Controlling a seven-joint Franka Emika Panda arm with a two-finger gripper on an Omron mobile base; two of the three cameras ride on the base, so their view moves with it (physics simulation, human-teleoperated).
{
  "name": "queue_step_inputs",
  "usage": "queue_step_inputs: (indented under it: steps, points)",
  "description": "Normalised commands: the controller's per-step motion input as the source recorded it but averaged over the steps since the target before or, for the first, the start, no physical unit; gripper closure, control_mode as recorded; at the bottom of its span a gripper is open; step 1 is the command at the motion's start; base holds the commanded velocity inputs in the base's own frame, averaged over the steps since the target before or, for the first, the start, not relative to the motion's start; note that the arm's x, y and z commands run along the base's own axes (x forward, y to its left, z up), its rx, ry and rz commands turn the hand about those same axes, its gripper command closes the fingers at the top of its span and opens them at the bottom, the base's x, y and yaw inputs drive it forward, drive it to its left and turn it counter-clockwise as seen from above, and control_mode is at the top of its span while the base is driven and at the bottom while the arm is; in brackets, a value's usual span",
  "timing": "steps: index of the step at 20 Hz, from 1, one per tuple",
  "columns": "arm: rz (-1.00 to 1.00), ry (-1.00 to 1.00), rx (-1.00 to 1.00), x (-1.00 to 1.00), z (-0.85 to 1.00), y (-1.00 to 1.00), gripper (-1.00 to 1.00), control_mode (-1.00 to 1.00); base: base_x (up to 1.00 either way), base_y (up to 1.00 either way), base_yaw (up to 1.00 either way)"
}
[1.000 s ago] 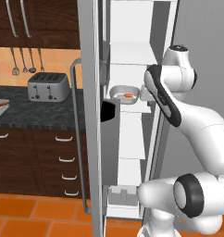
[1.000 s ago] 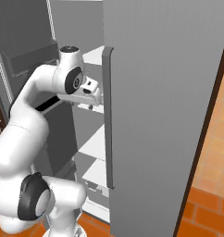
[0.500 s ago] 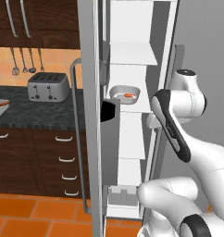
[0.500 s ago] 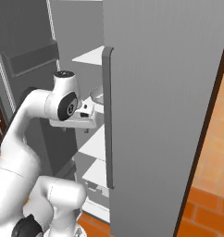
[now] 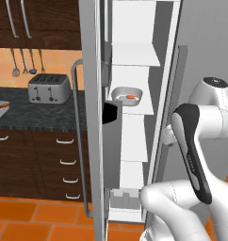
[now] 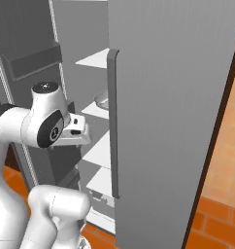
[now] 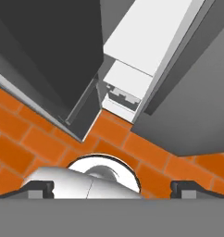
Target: Take the meat container that has the shrimp and place it on the second highest rack of the freezer. Then take the vegetable container that has the mushroom and carrot and place it on the highest rack of the freezer.
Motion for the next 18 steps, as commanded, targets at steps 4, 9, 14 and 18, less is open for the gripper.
queue_step_inputs:
  steps: [4,9,14,18]
  points:
    - [0.01,0.00,0.00,-0.20,0.00,0.00,-1.00,-1.00,0.00,0.00,0.00]
    - [0.00,0.00,0.00,-0.01,0.00,0.00,-1.00,-1.00,0.00,0.00,0.00]
    - [0.00,0.01,0.00,-0.07,-0.03,0.00,-1.00,1.00,-0.76,0.19,0.06]
    - [0.00,0.00,0.00,0.00,0.00,0.00,-1.00,1.00,-0.61,0.73,0.33]
